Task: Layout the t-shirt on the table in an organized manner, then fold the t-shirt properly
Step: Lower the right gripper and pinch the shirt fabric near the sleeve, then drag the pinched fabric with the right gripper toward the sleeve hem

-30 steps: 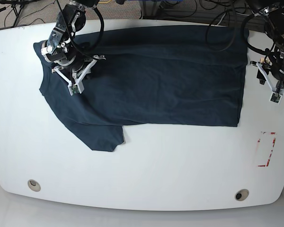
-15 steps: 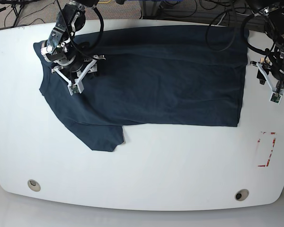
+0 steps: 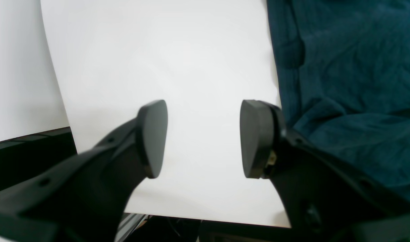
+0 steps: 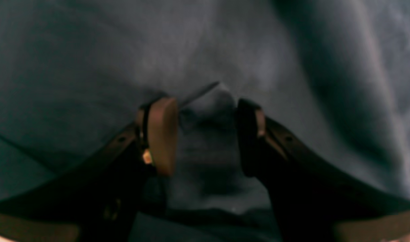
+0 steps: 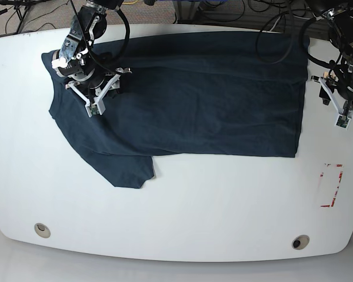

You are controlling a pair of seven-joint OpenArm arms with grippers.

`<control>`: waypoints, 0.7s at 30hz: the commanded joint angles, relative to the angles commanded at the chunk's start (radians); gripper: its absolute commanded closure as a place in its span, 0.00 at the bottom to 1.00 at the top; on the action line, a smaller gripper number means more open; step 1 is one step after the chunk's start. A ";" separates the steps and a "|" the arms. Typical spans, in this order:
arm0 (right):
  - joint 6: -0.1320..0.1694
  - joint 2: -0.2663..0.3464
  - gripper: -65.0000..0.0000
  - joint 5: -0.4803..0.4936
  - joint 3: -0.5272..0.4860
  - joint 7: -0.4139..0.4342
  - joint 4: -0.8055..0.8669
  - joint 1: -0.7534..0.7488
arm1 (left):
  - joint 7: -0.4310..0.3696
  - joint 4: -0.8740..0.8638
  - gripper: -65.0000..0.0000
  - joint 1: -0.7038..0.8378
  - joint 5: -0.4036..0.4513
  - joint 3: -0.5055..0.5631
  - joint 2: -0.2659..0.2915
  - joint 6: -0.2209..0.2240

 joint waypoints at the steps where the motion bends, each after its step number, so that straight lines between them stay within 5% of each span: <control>1: 0.000 0.000 0.59 0.000 0.000 0.000 -0.002 0.000 | 0.000 0.000 0.51 0.000 0.000 0.000 0.000 0.000; 12: 0.000 0.000 0.61 -0.002 0.000 0.000 -0.008 0.002 | 0.000 0.000 0.51 0.000 0.000 0.000 0.000 0.000; 19: 0.000 0.002 0.98 -0.002 -0.002 0.000 -0.008 0.002 | 0.000 0.000 0.51 0.000 0.000 0.000 0.000 0.000; 21: 0.000 0.002 1.00 -0.002 -0.003 0.000 -0.006 0.002 | 0.000 0.000 0.51 0.000 0.000 0.000 0.000 0.000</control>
